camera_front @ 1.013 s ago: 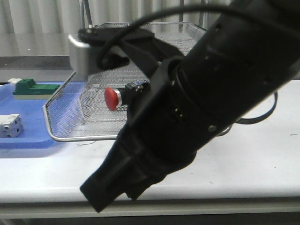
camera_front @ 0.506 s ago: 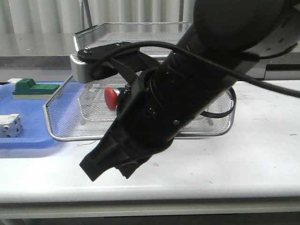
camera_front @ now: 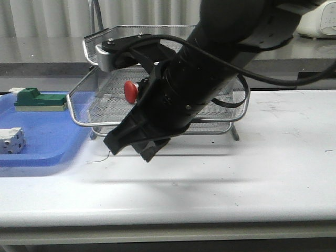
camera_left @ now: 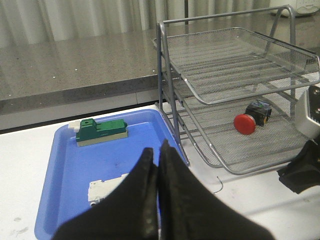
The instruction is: Place button on rack with both arms
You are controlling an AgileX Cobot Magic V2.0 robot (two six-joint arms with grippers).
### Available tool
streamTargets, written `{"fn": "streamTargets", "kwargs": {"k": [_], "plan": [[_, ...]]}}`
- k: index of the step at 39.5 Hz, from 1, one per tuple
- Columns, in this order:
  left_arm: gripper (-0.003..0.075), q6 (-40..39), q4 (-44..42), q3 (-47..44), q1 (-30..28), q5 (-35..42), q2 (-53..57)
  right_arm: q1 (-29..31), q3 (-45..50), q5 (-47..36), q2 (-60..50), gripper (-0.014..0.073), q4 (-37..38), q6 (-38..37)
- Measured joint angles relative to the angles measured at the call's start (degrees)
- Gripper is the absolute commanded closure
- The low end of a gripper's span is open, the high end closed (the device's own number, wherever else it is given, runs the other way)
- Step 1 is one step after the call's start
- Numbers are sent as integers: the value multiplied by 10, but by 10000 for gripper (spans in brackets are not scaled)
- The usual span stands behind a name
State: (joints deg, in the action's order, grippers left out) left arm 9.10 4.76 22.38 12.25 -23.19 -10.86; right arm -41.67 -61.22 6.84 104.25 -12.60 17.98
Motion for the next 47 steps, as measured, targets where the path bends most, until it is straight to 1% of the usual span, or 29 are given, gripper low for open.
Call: {"fn": "streamTargets", "kwargs": {"k": [15, 26, 32, 38, 43, 47], "plan": [[739, 0, 0, 0, 0, 0, 0, 51, -86, 21, 47, 704, 6, 1], [739, 0, 0, 0, 0, 0, 0, 67, -104, 40, 51, 704, 8, 1], [739, 0, 0, 0, 0, 0, 0, 61, -104, 96, 36, 704, 0, 1], [739, 0, 0, 0, 0, 0, 0, 62, -104, 166, -28, 704, -30, 1], [739, 0, 0, 0, 0, 0, 0, 105, -104, 213, -82, 704, -36, 1], [739, 0, 0, 0, 0, 0, 0, 167, -85, 225, -129, 704, -36, -4]]}}
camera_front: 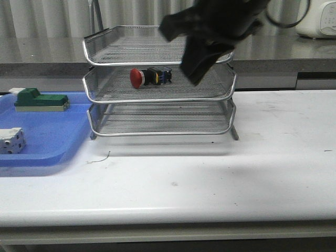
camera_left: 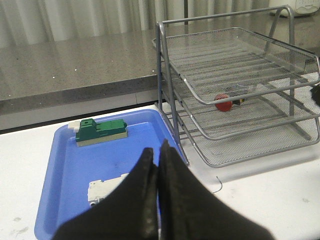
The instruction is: Place button on rack with both arms
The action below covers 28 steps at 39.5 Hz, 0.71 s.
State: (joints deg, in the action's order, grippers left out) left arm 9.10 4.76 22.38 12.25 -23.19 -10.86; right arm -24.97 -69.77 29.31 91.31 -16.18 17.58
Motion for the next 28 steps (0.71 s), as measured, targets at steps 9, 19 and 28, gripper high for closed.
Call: {"fn": "streamTargets", "kwargs": {"k": [9, 19, 28], "plan": [[739, 0, 0, 0, 0, 0, 0, 144, 119, -20, -131, 704, 1, -6], [739, 0, 0, 0, 0, 0, 0, 183, 288, -108, -341, 704, 5, -6], [739, 0, 0, 0, 0, 0, 0, 183, 424, -140, -546, 704, 5, -6]]}}
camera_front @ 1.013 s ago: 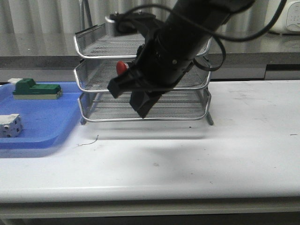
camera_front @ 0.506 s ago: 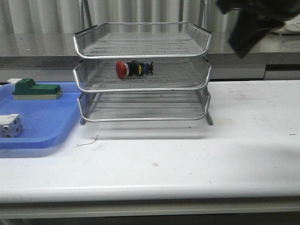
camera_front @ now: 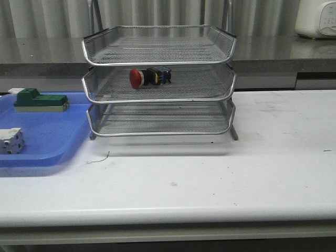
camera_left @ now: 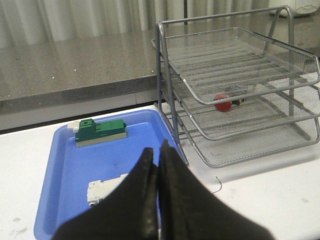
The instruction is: Place button on rack with both arms
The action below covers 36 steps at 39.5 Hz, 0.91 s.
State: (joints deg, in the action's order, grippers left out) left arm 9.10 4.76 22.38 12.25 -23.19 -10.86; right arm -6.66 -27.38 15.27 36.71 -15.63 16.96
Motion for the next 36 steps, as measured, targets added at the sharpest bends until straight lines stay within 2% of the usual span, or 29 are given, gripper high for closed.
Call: {"fn": "streamTargets", "kwargs": {"k": [7, 15, 36], "plan": [[739, 0, 0, 0, 0, 0, 0, 0, 80, 0, -158, 704, 0, -1], [739, 0, 0, 0, 0, 0, 0, 0, 112, 3, -267, 704, 0, -1], [739, 0, 0, 0, 0, 0, 0, 0, 113, 4, -282, 704, 0, -1]]}}
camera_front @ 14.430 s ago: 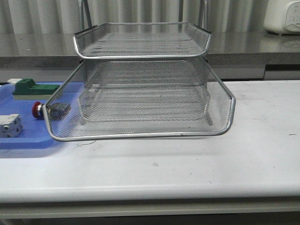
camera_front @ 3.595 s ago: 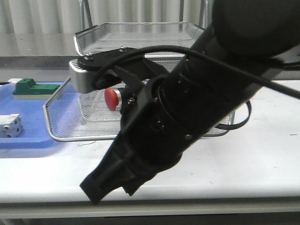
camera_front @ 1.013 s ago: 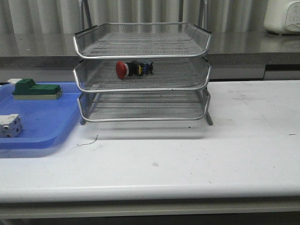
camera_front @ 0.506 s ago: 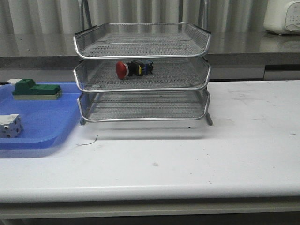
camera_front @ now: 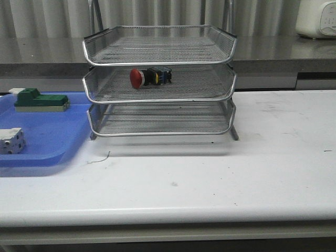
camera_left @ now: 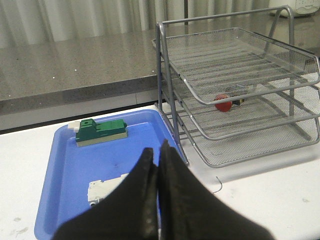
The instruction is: Place button on rack with both arms
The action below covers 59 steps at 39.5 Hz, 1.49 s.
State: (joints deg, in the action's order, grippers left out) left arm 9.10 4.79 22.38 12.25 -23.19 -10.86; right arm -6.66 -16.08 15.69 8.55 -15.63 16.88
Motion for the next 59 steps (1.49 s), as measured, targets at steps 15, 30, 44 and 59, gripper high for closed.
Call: {"fn": "streamTargets", "kwargs": {"k": [15, 30, 44, 59], "plan": [[739, 0, 0, 0, 0, 0, 0, 0, 0, 0, 0, 704, 0, 0], [739, 0, -5, -109, -34, 55, 90, 0, 0, 0, 0, 704, 0, 0], [739, 0, -1, -228, -110, 108, 112, 1, 0, 1, 0, 704, 0, 0], [739, 0, 5, -228, -110, 123, 112, 1, 0, 1, 0, 704, 0, 0]]}}
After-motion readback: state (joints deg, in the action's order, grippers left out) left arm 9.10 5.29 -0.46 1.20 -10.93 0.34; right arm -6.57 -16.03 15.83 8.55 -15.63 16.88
